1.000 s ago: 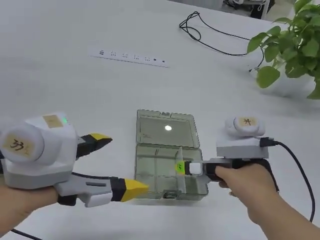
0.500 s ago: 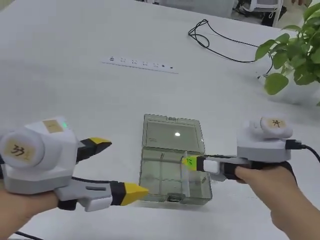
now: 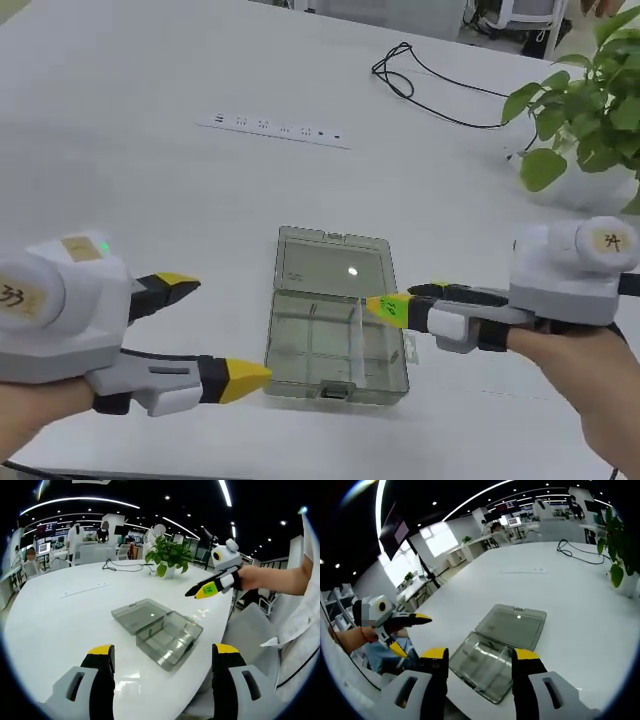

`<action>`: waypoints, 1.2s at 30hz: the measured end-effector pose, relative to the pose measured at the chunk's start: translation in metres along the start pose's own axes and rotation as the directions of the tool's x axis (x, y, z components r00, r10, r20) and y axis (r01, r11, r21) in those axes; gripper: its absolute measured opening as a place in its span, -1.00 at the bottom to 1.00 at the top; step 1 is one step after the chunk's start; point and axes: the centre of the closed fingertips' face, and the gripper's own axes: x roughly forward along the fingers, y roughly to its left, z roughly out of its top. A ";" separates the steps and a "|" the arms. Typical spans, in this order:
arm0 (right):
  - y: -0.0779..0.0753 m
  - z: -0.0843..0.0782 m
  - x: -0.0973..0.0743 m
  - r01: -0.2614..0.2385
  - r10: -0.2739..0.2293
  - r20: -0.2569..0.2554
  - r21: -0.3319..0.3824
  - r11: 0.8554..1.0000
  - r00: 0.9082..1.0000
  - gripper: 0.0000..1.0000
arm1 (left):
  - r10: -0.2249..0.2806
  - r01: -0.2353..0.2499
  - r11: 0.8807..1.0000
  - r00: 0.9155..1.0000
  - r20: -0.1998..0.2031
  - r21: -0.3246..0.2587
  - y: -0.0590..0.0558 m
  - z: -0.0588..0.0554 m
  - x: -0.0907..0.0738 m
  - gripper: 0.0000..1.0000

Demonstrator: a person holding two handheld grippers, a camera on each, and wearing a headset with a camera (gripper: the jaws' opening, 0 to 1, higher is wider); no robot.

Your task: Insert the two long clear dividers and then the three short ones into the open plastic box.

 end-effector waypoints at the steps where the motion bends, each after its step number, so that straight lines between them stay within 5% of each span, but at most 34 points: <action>1: 0.000 0.001 -0.004 -0.004 0.004 0.006 -0.008 1.000 1.000 0.04 | 0.002 -0.002 1.000 1.000 0.000 0.000 0.000 0.000 0.001 0.61; 11: 0.003 0.007 -0.025 -0.029 0.040 0.060 -0.182 0.983 0.997 0.24 | 0.039 -0.039 0.999 0.998 -0.053 -0.004 0.013 -0.015 0.005 0.59; 16: 0.005 0.010 -0.036 -0.042 0.066 0.090 -0.247 0.968 0.994 0.32 | 0.092 -0.091 0.996 0.985 -0.146 0.011 0.029 -0.035 0.007 0.51; 18: 0.005 0.010 -0.040 -0.048 0.080 0.103 -0.279 0.959 0.992 0.37 | 0.120 -0.120 0.993 0.967 -0.224 0.014 0.037 -0.052 0.006 0.44; 22: 0.007 0.009 -0.044 -0.051 0.089 0.107 -0.319 0.946 0.990 0.46 | 0.137 -0.130 0.991 0.944 -0.299 0.043 0.044 -0.072 0.009 0.37; 23: 0.008 0.011 -0.046 -0.051 0.094 0.118 -0.326 0.944 0.989 0.47 | 0.150 -0.136 0.989 0.930 -0.335 0.065 0.047 -0.079 0.009 0.36; 27: 0.006 0.012 -0.048 -0.050 0.097 0.127 -0.327 0.944 0.987 0.49 | 0.161 -0.139 0.987 0.904 -0.396 0.085 0.052 -0.094 0.016 0.26; 32: 0.004 0.015 -0.052 -0.046 0.100 0.139 -0.345 0.938 0.985 0.50 | 0.179 -0.153 0.984 0.882 -0.436 0.096 0.055 -0.101 0.022 0.12; 33: 0.003 0.016 -0.052 -0.044 0.098 0.141 -0.346 0.937 0.985 0.50 | 0.192 -0.167 0.981 0.870 -0.454 0.096 0.058 -0.104 0.021 0.08; 36: 0.000 0.017 -0.054 -0.036 0.092 0.148 -0.346 0.938 0.985 0.50 | 0.196 -0.177 0.981 0.853 -0.483 0.085 0.065 -0.113 0.024 0.02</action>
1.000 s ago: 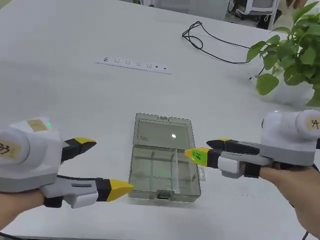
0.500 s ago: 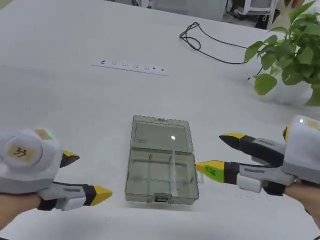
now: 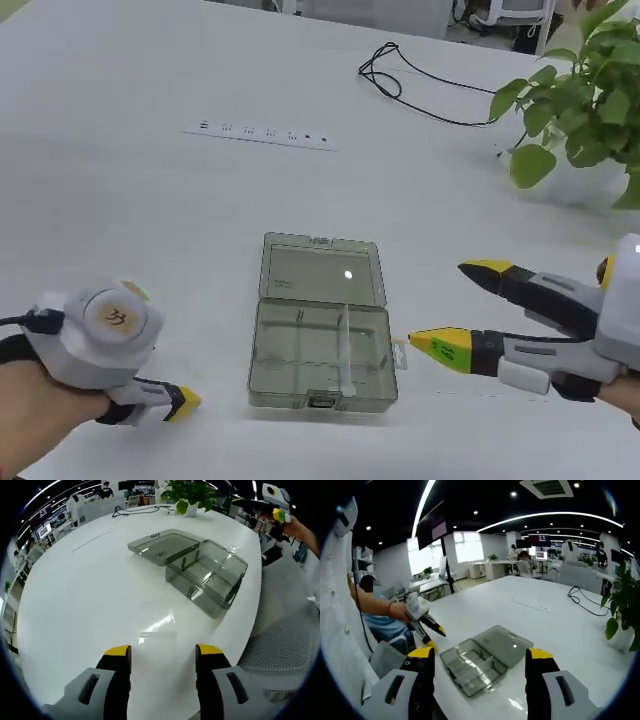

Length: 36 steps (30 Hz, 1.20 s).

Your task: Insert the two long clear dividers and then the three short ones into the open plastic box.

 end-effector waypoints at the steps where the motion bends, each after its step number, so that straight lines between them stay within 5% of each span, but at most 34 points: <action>1: -0.001 0.000 0.000 0.003 -0.003 0.003 0.000 1.000 1.000 0.50 | 0.000 0.000 1.000 1.000 -0.018 0.005 0.000 -0.003 0.002 0.01; 9: -0.005 0.001 -0.004 0.021 -0.022 0.017 0.012 1.000 1.000 0.49 | 0.035 -0.033 0.999 0.998 -0.051 0.042 0.011 -0.007 0.004 -0.24; 27: -0.003 0.000 -0.003 0.025 -0.025 0.026 0.009 1.000 0.999 0.47 | 0.030 -0.027 0.999 0.997 -0.077 0.041 0.013 -0.007 0.005 -0.35; 36: -0.004 0.003 -0.010 0.047 -0.047 0.043 0.015 0.999 0.998 0.46 | 0.008 0.005 0.995 0.992 -0.129 0.099 0.012 -0.007 0.006 -0.35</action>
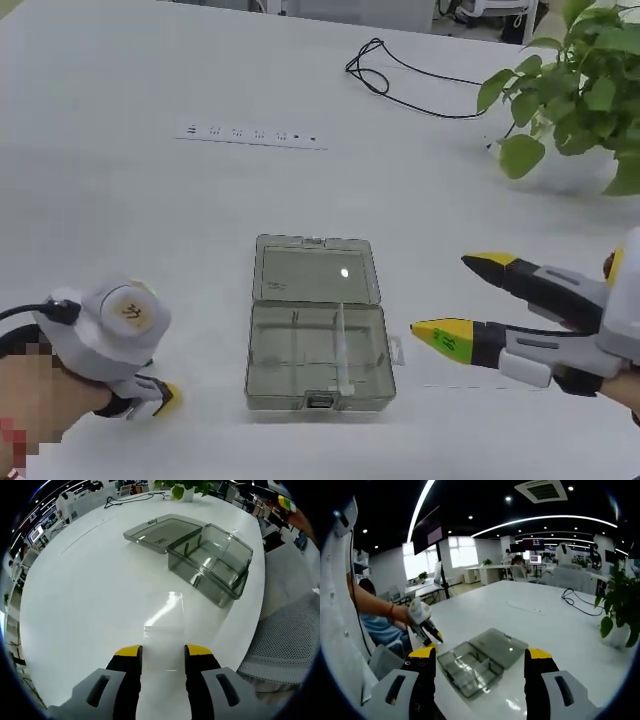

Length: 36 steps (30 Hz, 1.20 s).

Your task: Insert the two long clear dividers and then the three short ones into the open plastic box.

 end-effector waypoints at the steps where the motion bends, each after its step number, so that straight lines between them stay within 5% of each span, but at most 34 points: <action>1: 0.000 -0.001 -0.001 0.003 -0.003 -0.002 -0.001 1.000 1.000 0.46 | 0.000 0.000 1.000 1.000 -0.003 -0.002 -0.001 0.001 0.001 -0.35; 15: -0.006 -0.004 -0.006 0.024 -0.024 -0.011 0.007 1.000 1.000 0.46 | -0.021 0.021 1.000 0.999 -0.037 -0.009 0.000 0.002 -0.001 -0.36; 36: -0.003 -0.012 -0.001 0.020 -0.019 -0.045 0.010 1.000 0.999 0.48 | -0.064 0.075 0.987 0.995 0.073 -0.145 -0.001 0.009 -0.002 -0.38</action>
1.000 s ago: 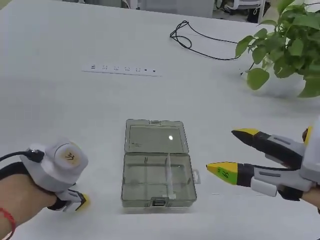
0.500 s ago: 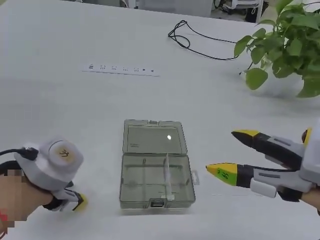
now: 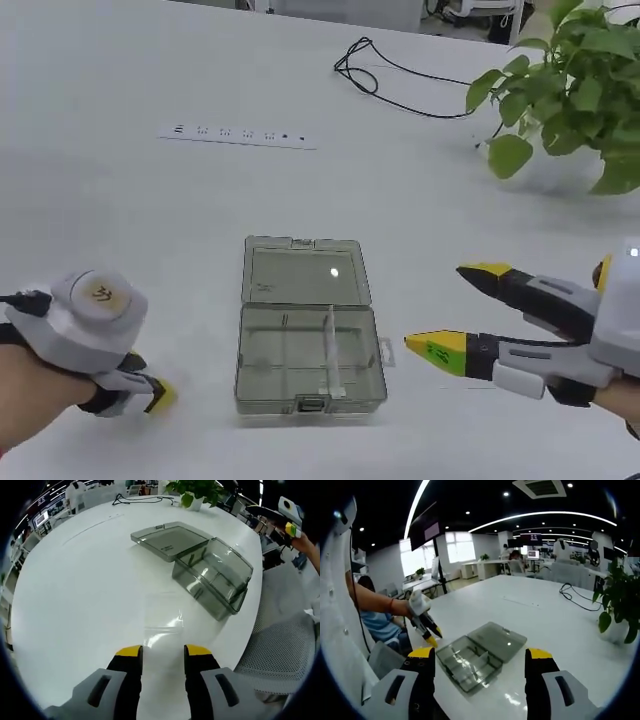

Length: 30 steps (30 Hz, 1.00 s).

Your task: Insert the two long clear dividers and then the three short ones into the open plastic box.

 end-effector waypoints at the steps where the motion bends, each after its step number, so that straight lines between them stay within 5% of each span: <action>1: 0.000 0.000 0.000 0.000 0.000 -0.001 0.002 1.000 1.000 0.48 | -0.002 0.002 1.000 1.000 0.006 -0.009 0.000 0.000 0.000 -0.38; 21: 0.006 0.005 0.008 -0.019 0.019 -0.019 -0.010 1.000 1.000 0.48 | -0.009 0.016 0.996 0.997 0.071 -0.091 -0.008 -0.004 -0.013 -0.38; 26: 0.013 0.007 0.009 -0.020 0.020 -0.019 -0.012 1.000 1.000 0.48 | -0.027 0.046 0.988 0.992 0.126 -0.147 -0.012 0.000 -0.019 -0.38; 30: 0.013 0.007 0.008 -0.009 0.009 -0.014 0.003 1.000 1.000 0.48 | -0.037 0.084 0.973 0.976 0.213 -0.214 -0.015 0.016 -0.030 -0.38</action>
